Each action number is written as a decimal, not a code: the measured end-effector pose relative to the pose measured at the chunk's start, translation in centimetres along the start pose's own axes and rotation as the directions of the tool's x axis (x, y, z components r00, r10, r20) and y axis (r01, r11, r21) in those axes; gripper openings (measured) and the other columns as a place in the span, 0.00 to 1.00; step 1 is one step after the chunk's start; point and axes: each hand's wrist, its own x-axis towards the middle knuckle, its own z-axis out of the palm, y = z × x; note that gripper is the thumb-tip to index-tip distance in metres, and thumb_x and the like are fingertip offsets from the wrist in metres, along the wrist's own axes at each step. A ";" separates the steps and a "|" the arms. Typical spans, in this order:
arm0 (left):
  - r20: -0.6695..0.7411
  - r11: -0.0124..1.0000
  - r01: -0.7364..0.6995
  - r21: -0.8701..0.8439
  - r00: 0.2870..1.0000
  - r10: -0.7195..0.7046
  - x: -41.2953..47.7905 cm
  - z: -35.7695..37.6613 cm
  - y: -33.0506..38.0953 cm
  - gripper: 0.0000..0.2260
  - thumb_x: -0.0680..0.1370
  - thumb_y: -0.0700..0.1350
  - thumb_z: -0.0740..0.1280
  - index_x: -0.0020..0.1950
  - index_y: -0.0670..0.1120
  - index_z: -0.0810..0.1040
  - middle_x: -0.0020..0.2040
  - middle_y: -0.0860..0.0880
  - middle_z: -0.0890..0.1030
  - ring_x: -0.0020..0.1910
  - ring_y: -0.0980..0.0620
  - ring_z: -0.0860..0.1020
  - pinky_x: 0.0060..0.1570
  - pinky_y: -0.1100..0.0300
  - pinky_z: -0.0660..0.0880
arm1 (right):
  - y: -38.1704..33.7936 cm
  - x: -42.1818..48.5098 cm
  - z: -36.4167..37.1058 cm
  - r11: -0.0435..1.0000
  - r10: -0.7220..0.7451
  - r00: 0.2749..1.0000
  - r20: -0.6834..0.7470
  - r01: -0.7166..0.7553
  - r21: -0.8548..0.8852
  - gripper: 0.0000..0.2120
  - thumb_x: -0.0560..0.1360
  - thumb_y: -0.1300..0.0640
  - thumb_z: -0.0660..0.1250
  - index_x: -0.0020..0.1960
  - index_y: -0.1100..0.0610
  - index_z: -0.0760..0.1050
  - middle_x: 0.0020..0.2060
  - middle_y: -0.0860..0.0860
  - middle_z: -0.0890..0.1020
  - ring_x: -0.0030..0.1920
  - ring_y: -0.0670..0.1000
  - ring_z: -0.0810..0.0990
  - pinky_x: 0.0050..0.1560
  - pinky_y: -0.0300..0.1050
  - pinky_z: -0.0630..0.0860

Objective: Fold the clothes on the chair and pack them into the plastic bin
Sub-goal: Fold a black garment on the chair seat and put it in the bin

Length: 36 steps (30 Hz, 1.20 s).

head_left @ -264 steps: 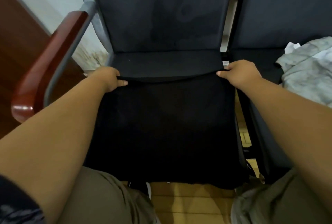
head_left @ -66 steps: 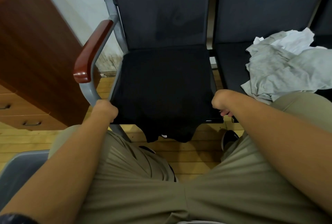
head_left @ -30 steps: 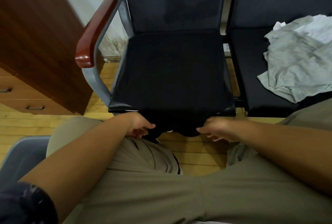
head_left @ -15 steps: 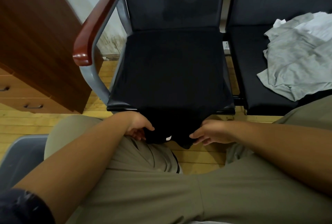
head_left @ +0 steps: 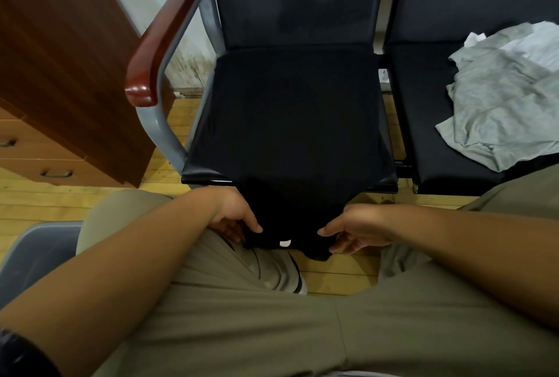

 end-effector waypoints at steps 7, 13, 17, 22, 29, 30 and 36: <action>-0.015 0.962 -0.144 -0.231 0.989 0.145 -4.0 -0.7 1.0 0.22 0.76 0.31 0.75 0.68 0.40 0.77 0.62 0.40 0.84 0.60 0.39 0.84 0.61 0.40 0.82 | -2.1 -3.4 0.6 0.992 -0.097 0.922 -0.374 0.061 -0.108 0.12 0.74 0.55 0.80 0.52 0.55 0.80 0.50 0.55 0.84 0.53 0.57 0.85 0.52 0.53 0.86; -0.043 0.886 -0.290 -0.361 0.955 0.294 -6.9 -2.1 3.0 0.24 0.78 0.30 0.72 0.73 0.42 0.76 0.63 0.42 0.85 0.61 0.46 0.85 0.54 0.54 0.83 | -4.5 -5.5 -0.5 0.975 -0.213 0.868 -0.448 0.215 -0.047 0.44 0.64 0.42 0.83 0.75 0.56 0.73 0.67 0.53 0.80 0.67 0.55 0.77 0.72 0.54 0.74; -0.132 0.792 -0.407 -0.456 0.910 0.392 -8.3 -2.6 4.7 0.19 0.79 0.30 0.70 0.69 0.43 0.80 0.62 0.42 0.86 0.62 0.43 0.84 0.67 0.46 0.78 | -6.7 -7.5 -1.1 0.944 -0.305 0.818 -0.487 0.326 -0.043 0.18 0.73 0.43 0.79 0.59 0.48 0.82 0.56 0.46 0.85 0.57 0.47 0.82 0.56 0.41 0.78; -0.354 0.607 -0.514 -0.606 0.858 0.373 -8.4 -3.8 7.7 0.21 0.82 0.37 0.70 0.74 0.44 0.76 0.61 0.44 0.86 0.59 0.44 0.86 0.53 0.48 0.85 | -10.4 -9.2 -2.6 0.851 -0.303 0.778 -0.551 0.481 0.210 0.11 0.78 0.52 0.76 0.59 0.50 0.83 0.52 0.50 0.88 0.55 0.52 0.87 0.58 0.49 0.82; -0.418 0.557 -0.509 -0.657 0.860 0.293 -9.6 -6.2 12.9 0.19 0.83 0.42 0.70 0.73 0.42 0.75 0.62 0.42 0.85 0.62 0.42 0.83 0.62 0.44 0.81 | -16.1 -9.1 -6.0 0.737 -0.295 0.787 -0.542 0.548 0.396 0.13 0.80 0.60 0.67 0.64 0.58 0.80 0.55 0.54 0.88 0.55 0.55 0.88 0.63 0.57 0.82; -0.385 0.580 -0.483 -0.656 0.875 0.294 -9.8 -6.9 13.7 0.16 0.83 0.43 0.69 0.70 0.41 0.78 0.62 0.41 0.85 0.62 0.41 0.83 0.60 0.44 0.81 | -17.0 -8.8 -6.8 0.744 -0.288 0.786 -0.546 0.543 0.390 0.13 0.81 0.61 0.66 0.65 0.59 0.79 0.56 0.55 0.88 0.55 0.55 0.88 0.62 0.57 0.83; -0.371 0.635 -0.492 -0.596 0.870 0.325 -9.7 -11.7 19.8 0.12 0.84 0.42 0.66 0.65 0.40 0.81 0.60 0.43 0.85 0.60 0.41 0.84 0.48 0.47 0.83 | -23.1 -7.1 -12.0 0.805 -0.218 0.812 -0.541 0.463 0.370 0.14 0.80 0.61 0.68 0.65 0.59 0.79 0.57 0.56 0.87 0.48 0.56 0.89 0.39 0.51 0.86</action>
